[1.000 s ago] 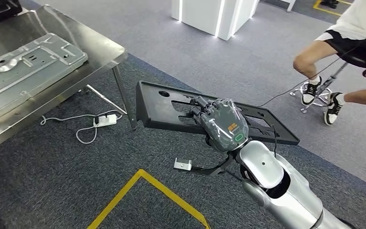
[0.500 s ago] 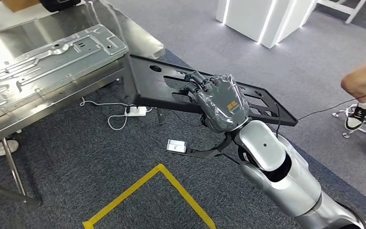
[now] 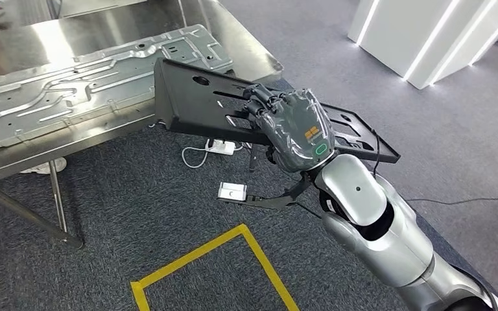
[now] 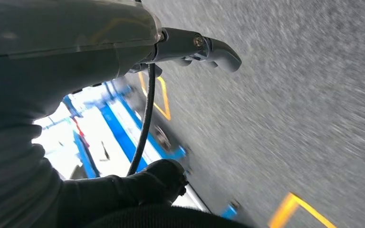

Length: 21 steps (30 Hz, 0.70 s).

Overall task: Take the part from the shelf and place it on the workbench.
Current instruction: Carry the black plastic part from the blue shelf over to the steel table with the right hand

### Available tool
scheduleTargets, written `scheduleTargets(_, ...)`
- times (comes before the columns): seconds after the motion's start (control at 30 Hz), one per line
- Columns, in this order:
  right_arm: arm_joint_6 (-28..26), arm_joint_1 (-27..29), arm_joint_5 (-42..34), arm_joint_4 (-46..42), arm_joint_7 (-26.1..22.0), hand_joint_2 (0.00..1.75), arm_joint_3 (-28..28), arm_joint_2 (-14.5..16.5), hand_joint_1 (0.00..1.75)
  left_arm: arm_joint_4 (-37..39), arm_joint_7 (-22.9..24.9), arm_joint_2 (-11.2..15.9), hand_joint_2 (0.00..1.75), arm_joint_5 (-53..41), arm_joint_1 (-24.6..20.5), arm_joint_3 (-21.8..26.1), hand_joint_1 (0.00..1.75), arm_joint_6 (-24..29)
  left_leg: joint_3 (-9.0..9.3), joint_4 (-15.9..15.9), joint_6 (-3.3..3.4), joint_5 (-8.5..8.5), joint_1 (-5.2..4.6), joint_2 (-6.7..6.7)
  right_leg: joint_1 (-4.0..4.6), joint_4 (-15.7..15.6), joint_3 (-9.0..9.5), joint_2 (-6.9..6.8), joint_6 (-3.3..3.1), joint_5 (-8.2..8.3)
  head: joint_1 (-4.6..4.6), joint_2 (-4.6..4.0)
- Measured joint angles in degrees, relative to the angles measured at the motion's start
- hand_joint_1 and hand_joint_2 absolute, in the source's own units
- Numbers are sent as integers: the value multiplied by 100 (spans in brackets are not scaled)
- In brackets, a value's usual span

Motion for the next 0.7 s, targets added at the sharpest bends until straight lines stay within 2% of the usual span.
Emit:
scheduleTargets(0.03, 10, -8, -5, 5, 0, 175, 3, -1, 175, 13, -21, 0, 175, -25, -5, 22, 0, -7, 32, 2, -4, -18, -3, -93, 7, -283, 62, 52, -30, 255, 1, -1)
scheduleTargets(0.1, 27, -44, -21, 15, -1, 175, 4, -3, 175, 43, -62, -3, 175, -76, -14, 60, 0, -19, 67, 10, -28, -54, 0, -257, 8, -1014, 286, 356, -107, 700, -4, -1)
scheduleTargets(0.13, 34, -67, -29, 20, -2, 175, 5, -3, 175, 60, -78, -3, 175, -94, -24, 80, 0, -25, 53, 13, -54, -62, 18, -325, 12, -1262, 378, 489, -129, 781, -3, -1)
scheduleTargets(0.17, 40, -87, -41, 25, -3, 175, 8, -2, 175, 77, -90, -4, 175, -108, -33, 98, 0, -32, 28, 12, -88, -64, 40, -392, 18, -1388, 429, 574, -142, 780, -3, 0)
scheduleTargets(0.2, 46, -104, -54, 30, -3, 175, 15, -1, 175, 93, -97, -5, 175, -121, -43, 117, 0, -38, 6, 3, -130, -60, 57, -464, 28, -1433, 458, 558, -146, 752, 0, 1)
scheduleTargets(0.23, 52, -117, -64, 32, -4, 175, 23, 1, 175, 104, -105, -6, 175, -135, -48, 135, 0, -45, -5, -15, -170, -55, 70, -532, 21, -1477, 502, 482, -147, 732, 7, 1)
scheduleTargets(0.27, 57, -126, -72, 38, -5, 175, 32, 2, 175, 116, -114, -7, 175, -150, -49, 154, 0, -52, -7, -2, -201, -62, 57, -485, 8, -1526, 552, 400, -158, 729, 8, 1)
scheduleTargets(0.3, 62, -139, -75, 45, -5, 175, 42, 4, 175, 126, -125, -8, 175, -169, -54, 174, 0, -60, -43, 88, -223, -106, 36, -338, -10, -1576, 614, 311, -176, 723, -3, 1)
scheduleTargets(0.33, 66, -153, -76, 54, -5, 175, 48, 5, 175, 135, -136, -6, 175, -190, -63, 191, 0, -67, -141, 294, -240, -198, 16, -134, -26, -1622, 680, 218, -193, 712, -15, 0)
scheduleTargets(0.37, 68, -162, -76, 67, -4, 175, 54, 7, 175, 143, -150, -5, 175, -211, -74, 211, 0, -70, -310, 617, -253, -330, 11, 95, -17, -1643, 735, 122, -211, 689, -25, -1)
scheduleTargets(0.4, 69, -170, -76, 80, -4, 175, 60, 7, 175, 151, -166, -3, 175, -231, -88, 227, 0, -74, -533, 999, -268, -473, 13, 232, -9, -1645, 774, 30, -226, 658, -36, -1)
scheduleTargets(0.43, 71, -171, -76, 96, -5, 175, 68, 7, 175, 160, -177, -2, 175, -249, -100, 245, 0, -74, -751, 1335, -283, -563, 18, 290, 0, -1642, 806, -63, -230, 624, -35, -1)
scheduleTargets(0.47, 72, -168, -76, 113, -7, 175, 77, 7, 175, 168, -186, -1, 175, -260, -105, 265, 0, -74, -896, 1519, -294, -556, 20, 313, 7, -1638, 840, -155, -230, 586, -36, -1)
scheduleTargets(0.5, 73, -167, -76, 127, -9, 175, 85, 7, 175, 175, -189, 0, 175, -269, -105, 280, 0, -74, -922, 1475, -297, -430, 20, 328, 12, -1634, 882, -242, -225, 545, -37, 0)
scheduleTargets(0.53, 74, -167, -76, 139, -10, 175, 90, 8, 175, 181, -192, 1, 175, -279, -100, 293, 0, -74, -825, 1212, -290, -214, 18, 361, 15, -1630, 934, -324, -215, 499, -37, 0)
scheduleTargets(0.57, 74, -169, -77, 150, -11, 175, 92, 8, 175, 184, -202, 1, 175, -294, -96, 308, 0, -75, -641, 799, -268, 19, 8, 455, 21, -1627, 995, -405, -200, 445, -37, 0)
scheduleTargets(0.6, 75, -174, -78, 159, -11, 175, 93, 8, 175, 189, -216, 2, 175, -315, -97, 322, 0, -77, -451, 421, -234, 169, -21, 577, 39, -1624, 1048, -476, -173, 389, -36, 0)
scheduleTargets(0.63, 78, -184, -80, 169, -11, 175, 96, 8, 175, 194, -238, 3, 175, -340, -106, 338, 0, -80, -313, 154, -193, 241, -45, 670, 54, -1623, 1090, -536, -143, 340, -34, 0)
scheduleTargets(0.67, 81, -197, -83, 178, -11, 175, 103, 9, 175, 202, -259, 3, 175, -366, -116, 356, 0, -84, -242, 17, -153, 240, -68, 723, 79, -1628, 1128, -596, -109, 299, -33, 0)
scheduleTargets(0.7, 84, -207, -86, 189, -11, 175, 114, 11, 175, 214, -278, 3, 175, -386, -126, 372, 0, -90, -234, -3, -117, 198, -77, 690, 92, -1615, 1160, -636, -74, 287, -32, 0)
